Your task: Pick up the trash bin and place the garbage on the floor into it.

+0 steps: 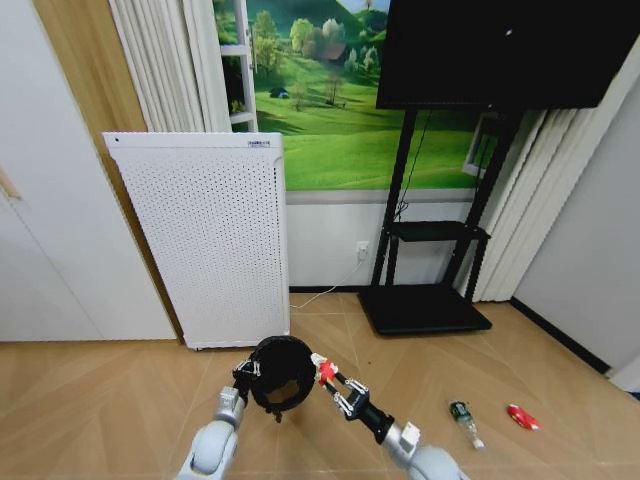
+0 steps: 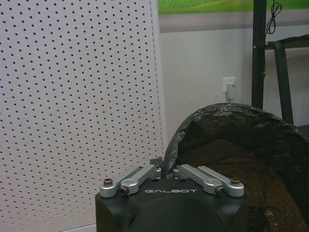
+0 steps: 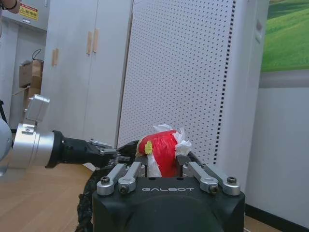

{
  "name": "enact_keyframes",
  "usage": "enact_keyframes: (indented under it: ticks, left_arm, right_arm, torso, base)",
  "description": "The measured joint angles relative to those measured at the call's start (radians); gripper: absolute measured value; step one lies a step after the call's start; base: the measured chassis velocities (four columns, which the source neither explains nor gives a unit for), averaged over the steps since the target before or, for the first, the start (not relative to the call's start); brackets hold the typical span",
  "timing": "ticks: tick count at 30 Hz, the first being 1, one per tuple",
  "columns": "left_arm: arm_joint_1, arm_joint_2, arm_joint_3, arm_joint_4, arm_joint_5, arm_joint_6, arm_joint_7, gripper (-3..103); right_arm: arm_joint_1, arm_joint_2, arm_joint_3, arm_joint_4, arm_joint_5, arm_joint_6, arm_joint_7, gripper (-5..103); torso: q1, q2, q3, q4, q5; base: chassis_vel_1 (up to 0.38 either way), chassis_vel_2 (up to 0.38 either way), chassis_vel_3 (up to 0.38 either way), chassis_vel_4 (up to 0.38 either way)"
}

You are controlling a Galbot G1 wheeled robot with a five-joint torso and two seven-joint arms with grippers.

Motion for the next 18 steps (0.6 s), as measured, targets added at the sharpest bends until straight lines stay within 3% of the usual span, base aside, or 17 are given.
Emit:
enact_keyframes:
  ticks: [8, 14, 18]
  left_arm:
    - [-0.003, -0.046, 0.035, 0.014, 0.016, 0.000, 0.000, 4]
    - [0.011, -0.063, 0.049, 0.014, 0.032, 0.000, 0.000, 4]
    - [0.011, -0.064, 0.052, 0.017, 0.036, -0.001, 0.001, 4]
  right_arm:
    - [0.136, 0.101, -0.114, -0.106, 0.021, -0.026, 0.044, 29]
    - [0.165, 0.131, -0.129, -0.126, 0.030, -0.044, 0.069, 26]
    - [0.161, 0.121, -0.119, -0.120, 0.044, -0.072, 0.078, 41]
  torso:
    - [0.000, 0.000, 0.000, 0.0001, -0.0004]
    - [0.000, 0.000, 0.000, 0.0002, -0.0003]
    - [0.000, 0.000, 0.000, 0.0001, -0.0003]
  base:
    - [0.000, 0.000, 0.000, 0.000]
    - [0.000, 0.000, 0.000, 0.000]
    - [0.000, 0.000, 0.000, 0.000]
